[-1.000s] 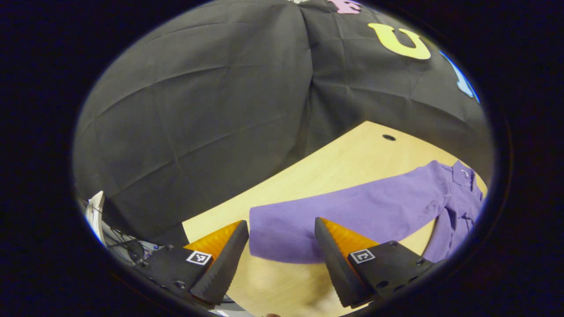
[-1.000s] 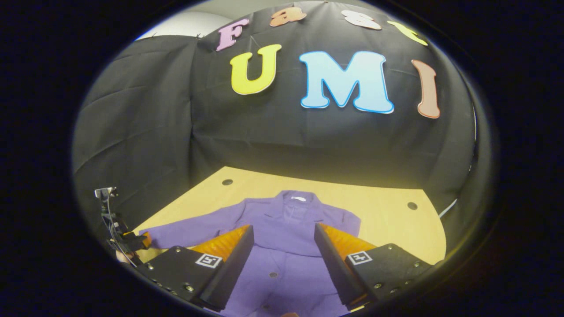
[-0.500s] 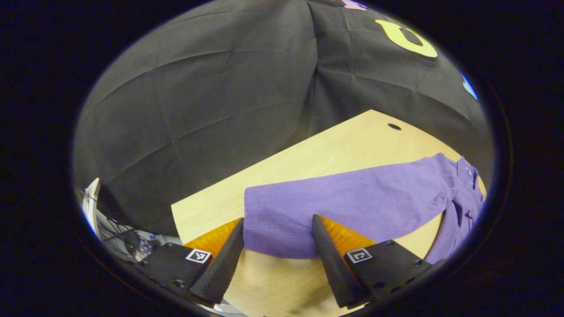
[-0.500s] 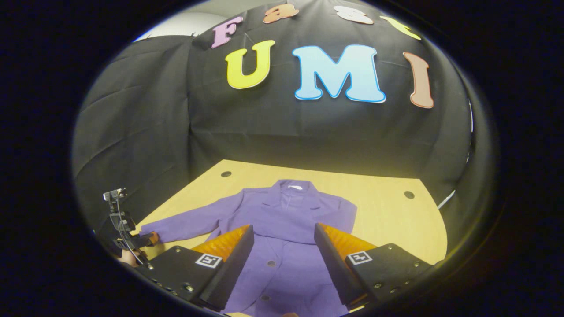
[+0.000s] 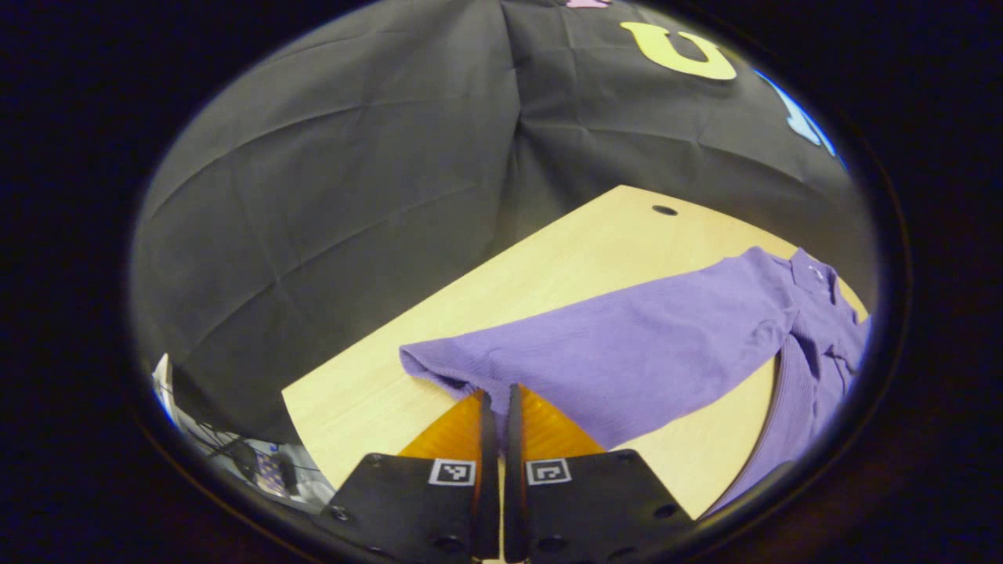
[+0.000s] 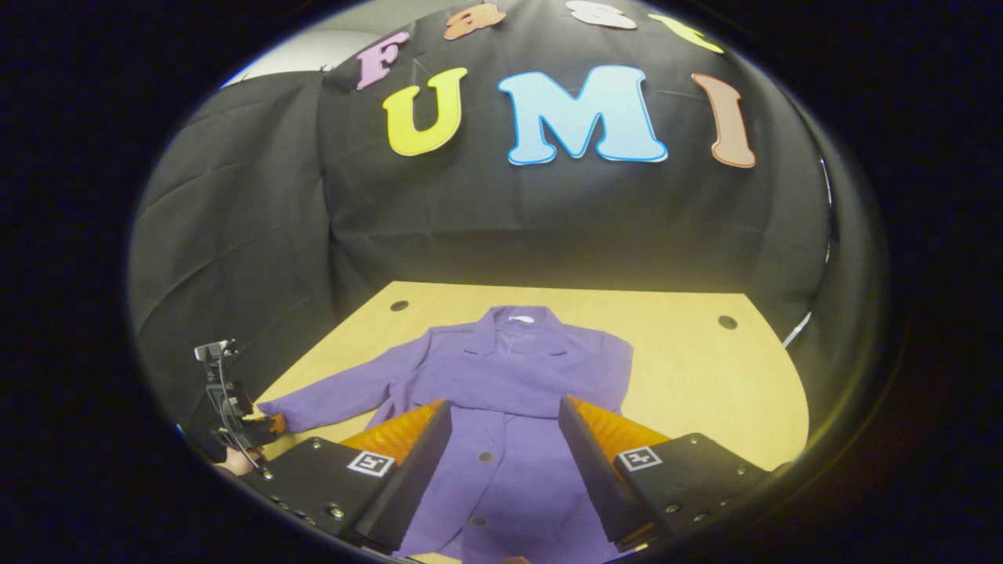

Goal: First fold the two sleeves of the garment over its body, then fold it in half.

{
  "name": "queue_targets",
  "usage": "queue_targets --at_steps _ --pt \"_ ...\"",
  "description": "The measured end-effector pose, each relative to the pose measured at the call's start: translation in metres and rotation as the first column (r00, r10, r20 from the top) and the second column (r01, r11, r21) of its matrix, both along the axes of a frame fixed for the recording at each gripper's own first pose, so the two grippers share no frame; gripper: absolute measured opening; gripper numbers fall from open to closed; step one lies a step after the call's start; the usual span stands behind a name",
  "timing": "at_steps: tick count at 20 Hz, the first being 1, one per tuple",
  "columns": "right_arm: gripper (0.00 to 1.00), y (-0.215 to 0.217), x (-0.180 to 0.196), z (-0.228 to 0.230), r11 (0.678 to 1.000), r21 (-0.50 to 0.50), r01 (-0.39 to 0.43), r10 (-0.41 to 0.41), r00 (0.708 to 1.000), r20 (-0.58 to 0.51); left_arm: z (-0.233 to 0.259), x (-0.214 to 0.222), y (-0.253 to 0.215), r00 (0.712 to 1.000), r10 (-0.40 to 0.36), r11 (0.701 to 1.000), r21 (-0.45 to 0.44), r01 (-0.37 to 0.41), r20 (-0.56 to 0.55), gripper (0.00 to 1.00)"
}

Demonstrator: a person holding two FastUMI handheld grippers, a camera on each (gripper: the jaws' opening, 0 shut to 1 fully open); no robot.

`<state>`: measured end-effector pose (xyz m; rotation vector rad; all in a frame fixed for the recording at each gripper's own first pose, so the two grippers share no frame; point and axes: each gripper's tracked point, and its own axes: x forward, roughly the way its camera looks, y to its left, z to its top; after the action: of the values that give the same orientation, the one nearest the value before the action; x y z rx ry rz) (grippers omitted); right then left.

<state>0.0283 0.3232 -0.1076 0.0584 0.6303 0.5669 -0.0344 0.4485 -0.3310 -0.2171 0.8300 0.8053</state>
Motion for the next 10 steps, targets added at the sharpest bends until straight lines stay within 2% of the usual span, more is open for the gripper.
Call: queue_targets --at_steps 5,10 --pt "0.88 -0.021 0.002 -0.002 0.999 -0.005 0.042 -0.042 0.999 0.004 0.019 0.026 -0.014 0.998 -0.006 0.996 -0.094 0.011 0.061 0.09" --pt "0.88 -0.043 0.008 -0.003 0.995 -0.028 0.096 -0.095 0.995 0.008 0.073 0.080 -0.041 0.976 -0.042 0.988 -0.136 0.073 0.216 0.09"
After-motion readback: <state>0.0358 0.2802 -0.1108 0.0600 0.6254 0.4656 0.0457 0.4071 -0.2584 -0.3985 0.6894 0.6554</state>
